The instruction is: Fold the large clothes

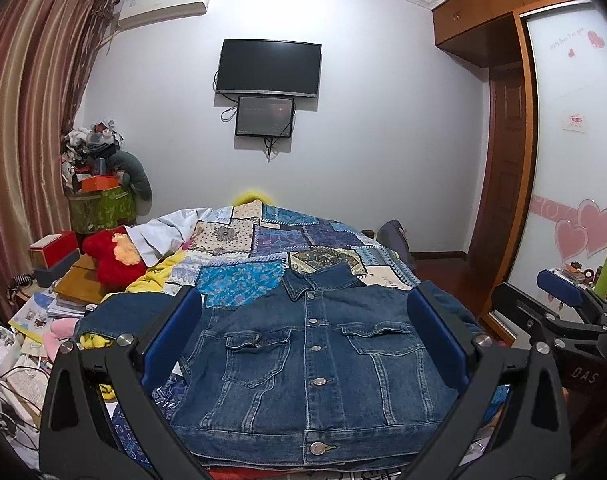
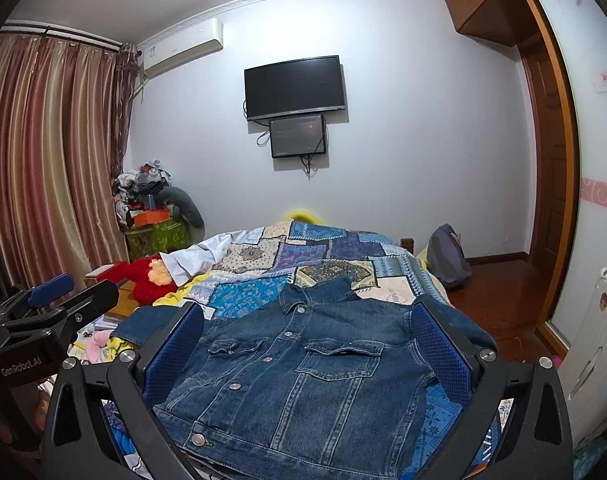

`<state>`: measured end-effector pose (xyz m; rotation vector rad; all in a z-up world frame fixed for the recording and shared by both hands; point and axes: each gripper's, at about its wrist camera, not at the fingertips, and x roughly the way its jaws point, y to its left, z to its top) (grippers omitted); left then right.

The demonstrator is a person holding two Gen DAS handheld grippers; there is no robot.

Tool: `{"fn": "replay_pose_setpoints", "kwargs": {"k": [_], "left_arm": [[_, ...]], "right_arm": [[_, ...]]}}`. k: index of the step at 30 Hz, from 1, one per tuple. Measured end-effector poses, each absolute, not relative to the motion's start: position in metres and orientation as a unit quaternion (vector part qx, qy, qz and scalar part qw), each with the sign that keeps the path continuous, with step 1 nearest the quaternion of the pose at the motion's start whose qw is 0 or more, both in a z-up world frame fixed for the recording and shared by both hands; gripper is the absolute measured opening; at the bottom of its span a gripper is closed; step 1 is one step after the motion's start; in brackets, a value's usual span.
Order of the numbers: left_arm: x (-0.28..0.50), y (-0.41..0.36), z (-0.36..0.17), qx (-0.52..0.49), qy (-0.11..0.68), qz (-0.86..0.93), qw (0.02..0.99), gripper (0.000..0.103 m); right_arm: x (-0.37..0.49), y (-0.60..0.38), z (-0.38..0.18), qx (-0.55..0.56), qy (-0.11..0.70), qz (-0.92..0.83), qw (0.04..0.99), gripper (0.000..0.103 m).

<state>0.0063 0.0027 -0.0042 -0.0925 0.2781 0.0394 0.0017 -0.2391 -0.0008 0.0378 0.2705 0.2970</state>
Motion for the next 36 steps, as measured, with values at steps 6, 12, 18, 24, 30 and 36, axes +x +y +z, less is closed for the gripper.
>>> {"fn": "replay_pose_setpoints", "kwargs": {"k": [6,12,18,24,30,36], "left_arm": [[0.006,0.004,-0.005,-0.046,0.138,0.019,0.989,0.103],[0.006,0.004,-0.005,-0.047,0.139,0.02,0.989,0.103],[0.006,0.004,-0.005,-0.045,0.139,0.02,0.989,0.103],[0.005,0.005,-0.003,-0.045,0.138,0.017,0.989,0.103],[0.005,0.004,-0.002,-0.041,0.137,0.017,0.99,0.103],[0.006,0.0,-0.002,-0.039,0.139,0.017,0.989,0.103]], "right_arm": [[0.003,-0.24,-0.004,0.017,0.136,0.147,0.98,0.103],[0.002,-0.241,-0.003,0.017,0.135,0.147,0.98,0.103],[0.004,-0.242,-0.002,0.018,0.137,0.147,0.98,0.103],[0.012,-0.243,-0.005,0.02,0.137,0.146,0.98,0.103],[0.012,-0.243,-0.004,0.02,0.137,0.146,0.98,0.103],[0.013,-0.243,-0.005,0.02,0.137,0.146,0.98,0.103]]}}
